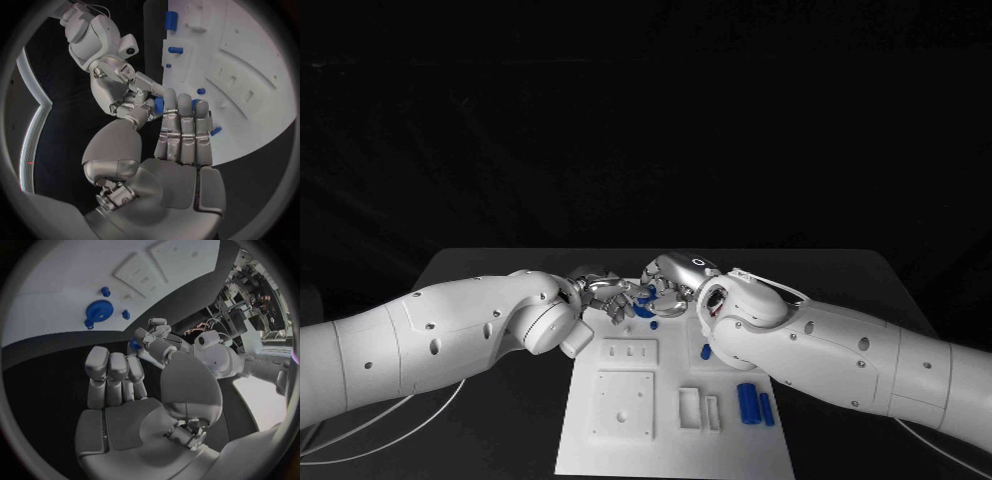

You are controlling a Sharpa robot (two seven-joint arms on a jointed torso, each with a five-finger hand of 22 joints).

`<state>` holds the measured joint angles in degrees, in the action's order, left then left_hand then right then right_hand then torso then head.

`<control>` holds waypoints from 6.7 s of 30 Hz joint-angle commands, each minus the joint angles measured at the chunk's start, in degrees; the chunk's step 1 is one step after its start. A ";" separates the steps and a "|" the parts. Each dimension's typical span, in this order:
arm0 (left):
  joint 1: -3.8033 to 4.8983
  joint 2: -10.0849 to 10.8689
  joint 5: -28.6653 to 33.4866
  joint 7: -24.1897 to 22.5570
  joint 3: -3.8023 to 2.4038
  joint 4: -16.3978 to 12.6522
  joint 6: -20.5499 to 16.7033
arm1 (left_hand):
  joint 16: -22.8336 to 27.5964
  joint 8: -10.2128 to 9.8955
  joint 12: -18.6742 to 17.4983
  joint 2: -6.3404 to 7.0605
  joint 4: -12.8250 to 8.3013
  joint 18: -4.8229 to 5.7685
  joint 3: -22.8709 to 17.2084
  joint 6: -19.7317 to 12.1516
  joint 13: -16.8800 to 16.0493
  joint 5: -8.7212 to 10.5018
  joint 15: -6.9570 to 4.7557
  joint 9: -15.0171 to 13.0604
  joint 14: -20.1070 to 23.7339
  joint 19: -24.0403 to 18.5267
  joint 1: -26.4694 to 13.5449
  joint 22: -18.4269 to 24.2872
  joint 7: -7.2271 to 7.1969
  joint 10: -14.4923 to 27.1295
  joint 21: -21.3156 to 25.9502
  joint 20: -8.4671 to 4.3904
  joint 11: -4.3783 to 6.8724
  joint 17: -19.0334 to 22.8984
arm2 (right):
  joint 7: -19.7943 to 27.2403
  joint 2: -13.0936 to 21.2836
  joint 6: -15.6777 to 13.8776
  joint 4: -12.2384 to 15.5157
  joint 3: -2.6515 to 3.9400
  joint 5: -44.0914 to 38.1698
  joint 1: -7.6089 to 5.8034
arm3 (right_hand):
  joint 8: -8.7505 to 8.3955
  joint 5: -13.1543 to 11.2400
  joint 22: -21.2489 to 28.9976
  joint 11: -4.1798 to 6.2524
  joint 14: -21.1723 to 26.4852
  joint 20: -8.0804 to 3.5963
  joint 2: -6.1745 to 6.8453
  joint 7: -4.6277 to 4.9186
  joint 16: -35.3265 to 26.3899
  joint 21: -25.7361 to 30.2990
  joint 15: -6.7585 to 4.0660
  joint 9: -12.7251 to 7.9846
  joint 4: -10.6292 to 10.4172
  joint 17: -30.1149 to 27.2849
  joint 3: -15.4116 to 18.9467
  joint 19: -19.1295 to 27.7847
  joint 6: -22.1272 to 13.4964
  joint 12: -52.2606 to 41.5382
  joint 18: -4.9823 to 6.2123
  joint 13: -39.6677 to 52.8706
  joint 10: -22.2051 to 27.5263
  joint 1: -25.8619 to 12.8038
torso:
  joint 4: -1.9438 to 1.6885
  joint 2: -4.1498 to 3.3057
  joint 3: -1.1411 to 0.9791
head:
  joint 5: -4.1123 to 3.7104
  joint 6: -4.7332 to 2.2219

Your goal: Assemble the parts on the task board

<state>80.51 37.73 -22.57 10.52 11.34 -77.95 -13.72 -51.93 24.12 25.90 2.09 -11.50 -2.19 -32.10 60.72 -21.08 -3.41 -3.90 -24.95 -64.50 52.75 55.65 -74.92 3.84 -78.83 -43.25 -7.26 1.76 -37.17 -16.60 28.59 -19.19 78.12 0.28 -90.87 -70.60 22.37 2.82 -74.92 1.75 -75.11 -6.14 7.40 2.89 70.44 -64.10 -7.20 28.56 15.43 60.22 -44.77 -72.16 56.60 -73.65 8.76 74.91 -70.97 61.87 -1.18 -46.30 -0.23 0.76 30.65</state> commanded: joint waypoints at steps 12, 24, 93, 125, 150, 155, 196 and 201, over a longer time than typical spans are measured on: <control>0.05 -0.17 -2.21 0.07 -0.04 0.18 0.02 | -1.73 0.12 1.17 -1.14 -2.09 -0.43 -0.98 1.75 -0.81 -3.76 -0.59 -1.84 -1.25 0.24 1.27 -0.84 -0.37 -1.32 -1.12 -2.52 0.56 0.03 | 0.59 0.54 -0.40 -0.33 0.00 2.06 0.02 | -0.26 0.11 -0.39 -0.25 0.00 -0.06 0.79 1.95 -0.45 0.14 -0.47 -0.07 -0.22 -0.07 -0.68 -0.27 2.41 1.12 6.24 1.12 1.14 -0.50 | 0.06 0.02 -0.01 | 0.05 0.21; 0.04 0.31 -8.19 3.62 0.07 0.47 -0.92 | -7.81 1.57 6.95 -0.58 -2.84 -0.35 -0.63 4.83 -4.11 -6.38 -3.11 -6.96 -3.85 1.90 -0.19 -1.30 -2.18 -3.73 -5.49 -4.57 2.57 -1.63 | 5.76 4.68 -7.29 -0.39 -0.01 7.48 0.02 | -6.97 0.29 0.61 -4.33 2.55 0.49 9.05 6.20 -2.66 3.06 3.42 -2.71 -3.51 -0.75 6.10 2.46 -9.57 9.38 6.24 -4.67 11.58 -4.55 | 0.03 0.03 -0.02 | 0.15 0.53; -3.43 -3.39 -31.48 12.45 2.48 3.28 7.59 | -25.85 -0.07 30.73 -2.78 -3.58 -1.62 -0.85 10.39 -21.25 -12.28 -8.94 -19.96 -6.32 3.81 -4.83 -0.57 -5.25 -2.20 -20.05 -8.62 5.88 -4.38 | 9.53 12.69 -11.64 1.16 2.09 15.89 0.05 | -6.72 10.99 0.40 -4.24 2.02 0.77 8.16 6.13 -2.81 4.03 3.34 -3.11 -6.06 -0.98 6.95 1.81 -9.05 8.03 6.24 -7.14 11.58 -0.04 | 0.06 0.03 -0.11 | 0.81 3.76; -3.72 -4.13 -31.33 12.35 2.48 3.91 9.24 | -26.23 -0.09 31.20 -2.81 -3.47 -1.75 -0.87 10.42 -21.30 -11.57 -8.97 -20.39 -6.19 3.69 -5.34 -0.46 -5.27 -2.02 -20.45 -8.59 5.89 -4.11 | 9.43 12.69 -11.34 1.24 2.09 16.01 0.05 | -6.71 12.38 0.28 -4.24 2.00 0.80 8.11 6.13 -2.83 4.13 3.35 -3.20 -6.13 -0.97 7.08 1.77 -9.00 7.81 6.24 -7.45 11.67 0.07 | 0.05 0.03 -0.10 | 0.78 3.89; -3.72 -4.77 -31.33 11.98 2.48 4.67 10.48 | -27.46 -0.90 32.23 -0.32 -0.30 -2.27 -0.67 11.07 -20.87 -0.55 -9.05 -20.94 -5.71 2.97 -6.90 0.61 -5.39 -1.57 -21.55 -8.50 5.98 -2.65 | 9.38 12.71 -11.14 1.33 2.09 16.02 0.04 | -6.65 12.58 0.25 -4.23 2.00 0.81 8.14 6.11 -2.84 4.16 3.33 -3.20 -6.16 -0.97 7.16 1.77 -8.88 7.76 6.24 -7.52 11.69 0.03 | 0.09 0.01 -0.05 | 0.78 4.20; -3.72 -4.83 -31.33 11.92 2.48 4.65 10.65 | -27.59 -1.01 32.32 0.56 0.50 -2.34 -0.50 11.15 -20.78 0.16 -9.07 -20.96 -5.66 2.89 -7.22 0.79 -5.40 -1.55 -21.68 -8.49 5.99 -2.46 | 9.39 12.71 -11.14 1.32 2.09 16.02 0.04 | -6.64 12.61 0.25 -4.22 2.01 0.81 8.14 6.11 -2.84 4.16 3.33 -3.20 -6.17 -0.97 7.17 1.77 -8.86 7.75 6.24 -7.54 11.70 0.02 | 0.06 0.03 -0.04 | 0.72 4.28; -3.74 -4.48 -30.81 11.79 2.44 5.63 9.93 | -28.41 -1.31 32.61 6.46 4.63 -3.15 5.53 10.66 -20.45 0.61 -9.29 -21.84 -4.74 1.95 -12.70 1.98 -5.42 -1.11 -22.13 -8.51 6.01 -1.69 | 9.62 12.83 -11.32 1.26 2.09 16.25 0.05 | -6.58 12.54 0.18 -4.19 2.00 0.84 8.17 6.07 -2.86 4.21 3.30 -3.21 -6.36 -0.97 7.48 1.73 -8.73 7.63 6.24 -7.69 11.71 -0.29 | 0.06 0.05 0.00 | 0.43 4.00; -3.73 -3.64 -29.79 11.45 2.42 5.16 8.72 | -28.30 -1.58 32.37 6.20 3.39 -3.35 7.72 10.17 -20.22 0.61 -9.31 -22.01 -4.31 1.45 -12.81 2.20 -5.33 -0.89 -22.14 -8.48 5.91 -1.42 | 9.75 12.86 -11.50 1.10 2.09 16.50 0.05 | -6.59 12.52 0.18 -4.19 2.00 0.85 8.15 6.08 -2.86 4.21 3.30 -3.23 -6.42 -0.97 7.54 1.73 -8.76 7.61 6.24 -7.72 11.72 -0.37 | 0.05 0.09 0.00 | 0.35 3.88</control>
<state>76.77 33.97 -53.59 22.83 13.80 -72.54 -4.10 -80.14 22.78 58.35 8.38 -8.11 -4.92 -24.75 71.32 -41.37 -2.93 -13.33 -46.92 -69.23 54.55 43.04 -72.77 -1.48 -80.02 -65.22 -7.89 7.70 -38.64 -7.56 41.43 -30.83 79.24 2.34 -74.57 -70.57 15.75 15.09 -74.69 -2.55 -72.57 -5.30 15.61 8.20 67.88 -60.11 -3.89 25.38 9.16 59.31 -37.40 -69.90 48.12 -65.66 8.23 67.27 -59.49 61.49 -1.10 -46.24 -0.23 1.18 34.60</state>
